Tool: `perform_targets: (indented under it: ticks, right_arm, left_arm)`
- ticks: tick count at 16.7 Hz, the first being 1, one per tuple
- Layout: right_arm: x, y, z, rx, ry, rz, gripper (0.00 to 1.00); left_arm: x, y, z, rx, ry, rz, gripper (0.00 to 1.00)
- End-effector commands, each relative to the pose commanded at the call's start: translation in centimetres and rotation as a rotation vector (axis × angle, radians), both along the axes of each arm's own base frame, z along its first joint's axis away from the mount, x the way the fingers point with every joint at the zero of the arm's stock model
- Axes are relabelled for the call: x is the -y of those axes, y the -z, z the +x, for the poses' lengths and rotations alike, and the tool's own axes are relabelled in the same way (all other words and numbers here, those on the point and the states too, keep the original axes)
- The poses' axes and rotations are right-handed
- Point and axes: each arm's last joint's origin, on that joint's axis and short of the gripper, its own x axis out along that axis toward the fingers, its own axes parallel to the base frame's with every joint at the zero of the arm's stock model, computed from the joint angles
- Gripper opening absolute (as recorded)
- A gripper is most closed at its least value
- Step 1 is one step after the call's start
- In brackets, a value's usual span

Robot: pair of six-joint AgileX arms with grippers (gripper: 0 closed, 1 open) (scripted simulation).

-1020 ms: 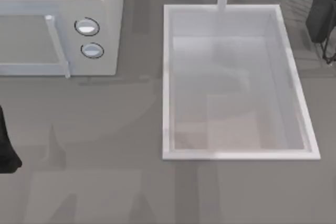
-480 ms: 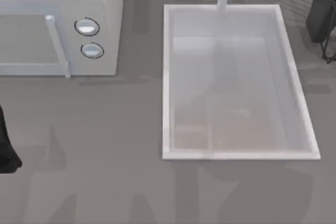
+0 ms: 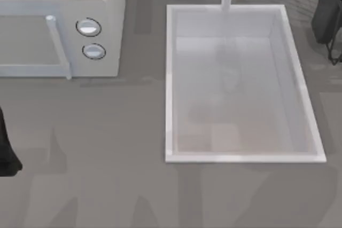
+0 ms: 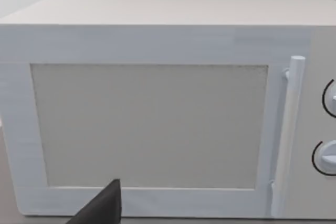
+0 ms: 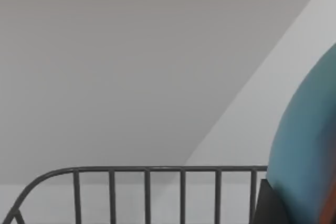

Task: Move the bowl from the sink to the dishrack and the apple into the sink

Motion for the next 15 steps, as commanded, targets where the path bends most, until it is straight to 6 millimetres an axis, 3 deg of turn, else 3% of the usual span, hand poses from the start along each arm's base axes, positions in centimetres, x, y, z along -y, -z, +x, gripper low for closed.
perform_targets:
  ticks: [1, 14, 15]
  right_arm:
    - [0.0, 0.0, 0.0, 0.0, 0.0, 0.0, 0.0]
    - [0.0, 0.0, 0.0, 0.0, 0.0, 0.0, 0.98]
    - [0.0, 0.0, 0.0, 0.0, 0.0, 0.0, 1.0]
  left_arm:
    - [0.0, 0.0, 0.0, 0.0, 0.0, 0.0, 1.0]
    - [0.0, 0.0, 0.0, 0.0, 0.0, 0.0, 1.0]
    - [0.0, 0.0, 0.0, 0.0, 0.0, 0.0, 1.0]
